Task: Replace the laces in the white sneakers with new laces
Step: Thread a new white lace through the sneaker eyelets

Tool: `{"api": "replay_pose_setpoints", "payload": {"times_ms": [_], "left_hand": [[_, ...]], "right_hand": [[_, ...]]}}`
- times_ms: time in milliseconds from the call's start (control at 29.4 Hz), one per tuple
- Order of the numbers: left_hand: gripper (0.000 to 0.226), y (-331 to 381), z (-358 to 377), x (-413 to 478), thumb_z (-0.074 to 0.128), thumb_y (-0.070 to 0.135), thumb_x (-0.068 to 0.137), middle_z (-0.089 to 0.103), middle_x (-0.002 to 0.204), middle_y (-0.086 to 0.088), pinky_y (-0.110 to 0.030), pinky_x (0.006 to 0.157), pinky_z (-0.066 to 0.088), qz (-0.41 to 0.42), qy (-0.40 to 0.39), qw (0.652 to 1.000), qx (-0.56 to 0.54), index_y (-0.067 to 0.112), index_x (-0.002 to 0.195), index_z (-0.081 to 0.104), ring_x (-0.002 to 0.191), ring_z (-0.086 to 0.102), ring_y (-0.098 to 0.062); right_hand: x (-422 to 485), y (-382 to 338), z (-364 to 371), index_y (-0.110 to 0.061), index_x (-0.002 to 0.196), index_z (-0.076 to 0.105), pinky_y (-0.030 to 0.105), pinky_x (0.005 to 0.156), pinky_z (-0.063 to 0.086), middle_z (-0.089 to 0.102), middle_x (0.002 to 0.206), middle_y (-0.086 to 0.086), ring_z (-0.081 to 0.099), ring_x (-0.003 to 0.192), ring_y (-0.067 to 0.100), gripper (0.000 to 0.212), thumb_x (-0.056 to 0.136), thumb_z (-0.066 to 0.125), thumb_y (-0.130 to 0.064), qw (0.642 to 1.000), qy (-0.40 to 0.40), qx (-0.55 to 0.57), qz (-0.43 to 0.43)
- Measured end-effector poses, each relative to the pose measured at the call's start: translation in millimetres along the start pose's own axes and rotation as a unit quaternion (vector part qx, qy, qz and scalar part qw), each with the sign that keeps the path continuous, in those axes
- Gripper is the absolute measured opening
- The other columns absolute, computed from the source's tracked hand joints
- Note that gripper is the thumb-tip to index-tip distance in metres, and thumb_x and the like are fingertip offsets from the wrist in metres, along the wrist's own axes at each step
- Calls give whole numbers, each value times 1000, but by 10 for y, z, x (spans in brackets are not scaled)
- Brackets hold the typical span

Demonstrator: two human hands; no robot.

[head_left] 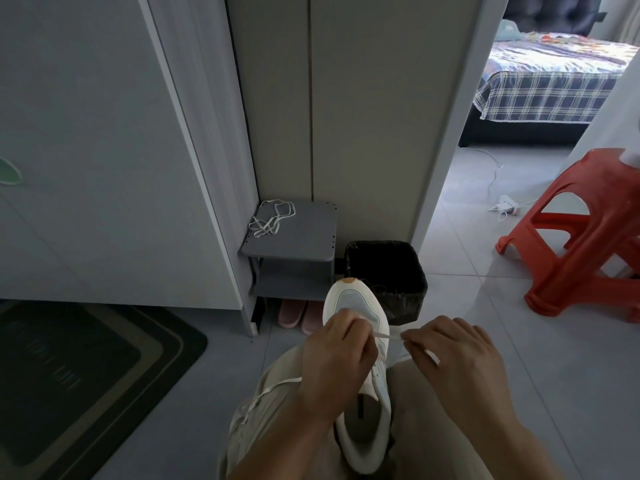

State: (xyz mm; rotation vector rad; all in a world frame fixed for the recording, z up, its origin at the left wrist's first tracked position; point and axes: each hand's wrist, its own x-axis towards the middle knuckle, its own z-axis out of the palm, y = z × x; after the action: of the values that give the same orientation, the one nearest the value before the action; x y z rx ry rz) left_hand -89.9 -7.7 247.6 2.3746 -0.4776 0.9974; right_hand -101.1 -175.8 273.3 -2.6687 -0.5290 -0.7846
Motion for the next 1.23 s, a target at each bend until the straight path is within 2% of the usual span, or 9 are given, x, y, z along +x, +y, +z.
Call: {"api": "replay_pose_setpoints", "payload": {"times_ms": [204, 442, 476, 613, 715, 817, 919, 1021, 1225], "left_hand": [[16, -38, -120, 78, 56, 13, 75, 52, 69, 1, -16, 47, 36, -7, 58, 998, -20, 19, 76, 41, 61, 42, -5], [19, -360, -340, -12, 57, 14, 76, 43, 70, 6, -13, 42, 35, -119, 59, 991, -8, 20, 82, 40, 55, 36, 1], [25, -408, -356, -45, 63, 10, 74, 42, 71, 8, -9, 44, 32, -162, 49, 985, -20, 20, 85, 42, 54, 36, 2], [35, -575, -367, -141, 70, 16, 79, 47, 81, 10, -15, 56, 39, -325, -101, 939, -52, 17, 106, 48, 63, 47, -5], [48, -518, -446, -42, 67, 22, 81, 47, 103, 11, -19, 66, 42, -299, -200, 929, -89, 21, 124, 45, 69, 47, -5], [35, -195, -495, 224, 60, 18, 87, 52, 100, 19, -11, 61, 43, -251, -219, 921, -202, 23, 120, 51, 66, 52, -1], [20, 50, -403, 382, 56, 26, 91, 64, 87, 11, -12, 60, 44, -252, -319, 864, -298, 22, 110, 60, 65, 58, 2], [13, -40, -403, 442, 59, 23, 89, 63, 66, 4, -14, 56, 41, -305, -283, 857, -302, 17, 95, 68, 53, 52, 1], [7, -417, -719, 305, 63, 16, 84, 66, 64, 8, -3, 57, 42, -357, -252, 859, -268, 20, 81, 68, 59, 58, 4]], "right_hand": [[-17, 141, -31, -17, 75, 75, 29, 54, 40, 63, 67, -2, 55, 57, 18, 13, 72, 65, -24, 997, 56, -7, 50], [-107, 467, 36, -14, 76, 75, 29, 54, 40, 58, 64, 1, 53, 55, 21, 11, 67, 81, -13, 993, 68, -34, 91], [-126, 508, 41, -14, 76, 75, 29, 54, 40, 57, 64, 1, 52, 55, 21, 6, 74, 76, -19, 993, 73, -31, 89], [-126, 542, 46, -10, 75, 75, 28, 52, 42, 60, 65, 2, 51, 55, 21, 37, 82, 49, -36, 994, 92, 5, 52], [-47, 348, 70, -10, 74, 75, 29, 54, 45, 65, 67, 2, 54, 56, 20, 33, 83, 51, -31, 996, 88, 17, 10], [84, 70, 157, -16, 76, 75, 27, 51, 46, 66, 66, -5, 55, 56, 13, 32, 83, 49, -34, 997, 64, 22, -31], [231, -150, 208, -17, 73, 73, 28, 47, 49, 63, 62, -4, 56, 53, 14, 33, 81, 46, -34, 996, 58, 4, -72], [305, -192, 209, -17, 73, 73, 29, 48, 49, 63, 62, -3, 57, 53, 16, 34, 80, 45, -33, 995, 64, -15, -69], [126, -21, 243, -15, 80, 74, 26, 49, 48, 65, 67, -5, 56, 55, 14, 55, 97, 28, -38, 997, 50, 5, -53]]}}
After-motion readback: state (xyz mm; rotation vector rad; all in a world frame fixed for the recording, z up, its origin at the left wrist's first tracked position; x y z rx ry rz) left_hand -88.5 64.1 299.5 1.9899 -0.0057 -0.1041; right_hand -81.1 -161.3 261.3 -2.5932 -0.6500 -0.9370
